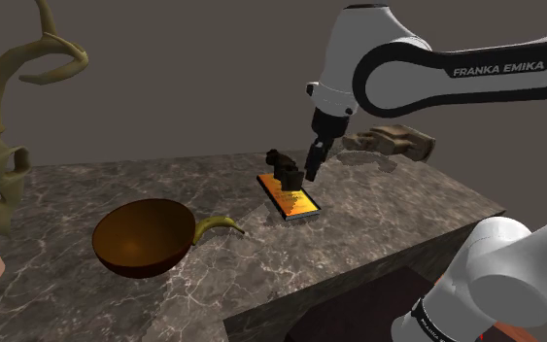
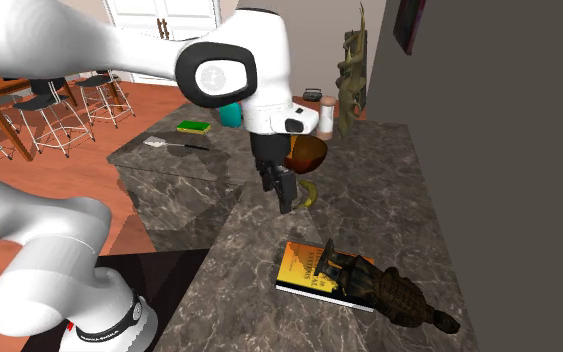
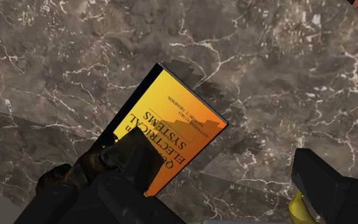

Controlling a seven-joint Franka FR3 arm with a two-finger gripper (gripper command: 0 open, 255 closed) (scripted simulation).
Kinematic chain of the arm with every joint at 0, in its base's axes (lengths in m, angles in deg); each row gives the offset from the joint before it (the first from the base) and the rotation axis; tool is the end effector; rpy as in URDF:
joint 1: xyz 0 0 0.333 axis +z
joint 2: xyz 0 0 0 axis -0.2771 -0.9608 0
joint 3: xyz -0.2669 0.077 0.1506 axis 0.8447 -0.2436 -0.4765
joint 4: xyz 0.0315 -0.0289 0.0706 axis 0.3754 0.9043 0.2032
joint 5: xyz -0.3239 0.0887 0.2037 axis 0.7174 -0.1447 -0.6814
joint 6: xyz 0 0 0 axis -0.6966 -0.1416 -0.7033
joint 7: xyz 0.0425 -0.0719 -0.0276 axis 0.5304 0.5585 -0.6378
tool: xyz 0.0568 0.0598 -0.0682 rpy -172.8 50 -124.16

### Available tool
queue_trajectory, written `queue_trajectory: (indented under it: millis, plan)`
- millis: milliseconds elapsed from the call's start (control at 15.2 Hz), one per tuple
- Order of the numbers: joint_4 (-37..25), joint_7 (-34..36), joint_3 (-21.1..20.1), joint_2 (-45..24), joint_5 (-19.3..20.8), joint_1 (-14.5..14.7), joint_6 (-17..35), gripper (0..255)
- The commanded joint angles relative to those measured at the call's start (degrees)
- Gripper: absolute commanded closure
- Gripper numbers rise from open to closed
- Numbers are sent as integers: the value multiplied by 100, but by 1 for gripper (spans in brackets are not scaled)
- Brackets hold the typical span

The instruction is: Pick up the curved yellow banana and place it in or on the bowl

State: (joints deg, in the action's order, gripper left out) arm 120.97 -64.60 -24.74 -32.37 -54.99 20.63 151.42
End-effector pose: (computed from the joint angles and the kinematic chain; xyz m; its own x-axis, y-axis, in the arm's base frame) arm 0.3862 0.1139 0.5094 0.9387 0.3445 0.0108 0.3395 -0.9295 0.1444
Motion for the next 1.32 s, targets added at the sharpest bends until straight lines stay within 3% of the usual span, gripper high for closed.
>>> queue_trajectory:
  millis: [0,528,1056,1254]
  plan:
    - [-48,34,-146,-322,23,73,293,0]
    - [-581,247,-695,-1795,414,263,1226,0]
    - [-1431,653,-1111,-3366,1245,534,1795,0]
    - [-1346,720,-1077,-3499,1348,533,1995,0]
